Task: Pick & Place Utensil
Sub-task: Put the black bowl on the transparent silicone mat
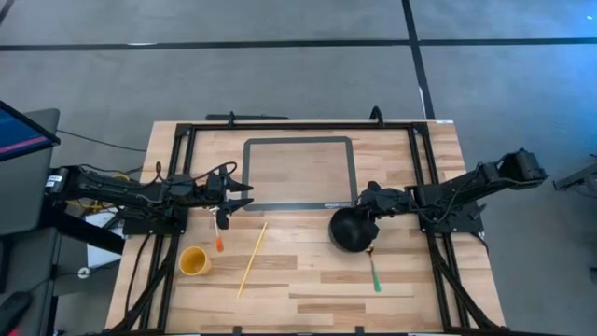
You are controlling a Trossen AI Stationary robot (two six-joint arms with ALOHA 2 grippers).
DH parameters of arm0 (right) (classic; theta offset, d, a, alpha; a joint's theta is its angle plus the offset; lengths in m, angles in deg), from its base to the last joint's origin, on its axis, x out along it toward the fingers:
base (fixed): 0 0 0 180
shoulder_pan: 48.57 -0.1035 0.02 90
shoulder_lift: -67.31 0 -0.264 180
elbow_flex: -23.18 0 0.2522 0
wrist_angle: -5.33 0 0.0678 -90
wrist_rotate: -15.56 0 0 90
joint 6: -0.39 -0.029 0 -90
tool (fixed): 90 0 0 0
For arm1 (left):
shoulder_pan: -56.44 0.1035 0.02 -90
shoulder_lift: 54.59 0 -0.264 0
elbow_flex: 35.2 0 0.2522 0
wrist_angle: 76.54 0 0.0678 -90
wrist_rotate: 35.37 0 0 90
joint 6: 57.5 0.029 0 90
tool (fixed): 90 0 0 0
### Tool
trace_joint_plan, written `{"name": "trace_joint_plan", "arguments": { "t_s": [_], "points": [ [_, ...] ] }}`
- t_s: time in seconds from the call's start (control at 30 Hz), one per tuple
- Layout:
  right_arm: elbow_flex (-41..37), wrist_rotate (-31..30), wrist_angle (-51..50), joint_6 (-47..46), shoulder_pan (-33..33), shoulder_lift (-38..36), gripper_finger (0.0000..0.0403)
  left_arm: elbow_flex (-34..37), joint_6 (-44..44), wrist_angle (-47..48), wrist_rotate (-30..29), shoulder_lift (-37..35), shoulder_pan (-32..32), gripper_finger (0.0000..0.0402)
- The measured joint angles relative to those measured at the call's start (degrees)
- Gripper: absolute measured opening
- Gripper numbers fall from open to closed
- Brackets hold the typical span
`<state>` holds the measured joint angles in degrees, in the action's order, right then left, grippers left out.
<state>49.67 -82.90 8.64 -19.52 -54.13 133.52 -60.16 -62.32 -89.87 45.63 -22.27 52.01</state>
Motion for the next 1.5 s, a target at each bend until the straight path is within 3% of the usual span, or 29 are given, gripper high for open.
{"name": "trace_joint_plan", "arguments": {
  "t_s": [0.17,0.4,0.6,0.87,1.2,1.5],
  "points": [
    [8.03,-5.08,-1.55,5.02,0.44,-0.92,0.0006,0.0,-0.13,-0.5,-0.35,0.0,0.0,0.0179],
    [26.14,-12.77,-16.4,15.78,3.29,6.93,0.0004,0.0,-0.13,-0.83,-2.12,0.0,0.02,0.0179],
    [40.03,-12.32,-24.94,14.96,9.05,18.46,0.0004,0.0,-0.13,-0.87,-2.12,0.0,0.02,0.0179],
    [53.33,-7.02,-31.51,15.83,13.76,33.07,0.0002,0.0,-0.13,-0.86,-2.12,0.0,0.02,0.0179],
    [57.42,-0.35,-32.19,14.86,18.68,39.64,0.0001,0.0,-0.13,-0.85,-2.1,0.0,0.0,0.0179],
    [57.48,0.16,-32.87,14.7,20.36,41.82,0.0001,0.0,-0.15,-0.96,-2.1,0.0,0.0,0.0179]
  ]
}}
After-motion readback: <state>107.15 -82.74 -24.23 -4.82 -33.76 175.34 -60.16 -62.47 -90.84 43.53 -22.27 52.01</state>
